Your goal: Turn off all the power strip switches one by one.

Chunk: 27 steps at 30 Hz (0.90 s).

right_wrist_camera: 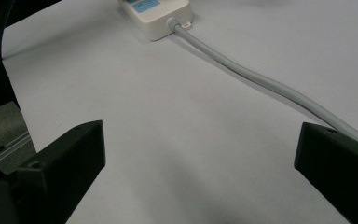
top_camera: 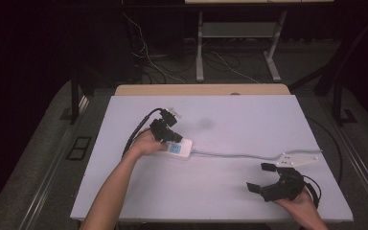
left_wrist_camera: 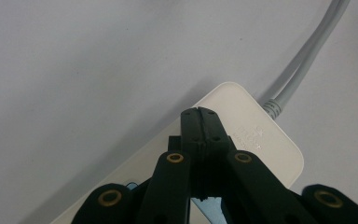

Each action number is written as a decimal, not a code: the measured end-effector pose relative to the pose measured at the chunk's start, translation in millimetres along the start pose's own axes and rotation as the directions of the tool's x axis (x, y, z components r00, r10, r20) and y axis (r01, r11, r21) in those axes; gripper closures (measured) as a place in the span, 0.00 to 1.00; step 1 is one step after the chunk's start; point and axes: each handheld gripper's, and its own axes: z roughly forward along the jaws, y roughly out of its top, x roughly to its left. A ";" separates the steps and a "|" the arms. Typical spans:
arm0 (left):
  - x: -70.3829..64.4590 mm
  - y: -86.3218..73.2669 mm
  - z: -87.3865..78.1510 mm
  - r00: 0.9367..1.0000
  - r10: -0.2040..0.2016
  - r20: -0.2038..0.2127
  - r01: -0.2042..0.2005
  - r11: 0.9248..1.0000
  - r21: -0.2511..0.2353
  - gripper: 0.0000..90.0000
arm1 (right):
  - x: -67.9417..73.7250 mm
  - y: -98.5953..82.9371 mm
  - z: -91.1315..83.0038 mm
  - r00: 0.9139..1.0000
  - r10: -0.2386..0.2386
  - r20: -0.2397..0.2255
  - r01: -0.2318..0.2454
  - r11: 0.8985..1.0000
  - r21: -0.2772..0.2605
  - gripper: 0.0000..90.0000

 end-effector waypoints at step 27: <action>8.0 1.5 -45.1 1.000 0.012 -0.016 -0.014 0.994 -0.106 0.99 | -0.1 0.0 1.3 1.000 -0.004 0.001 0.004 1.000 0.005 0.02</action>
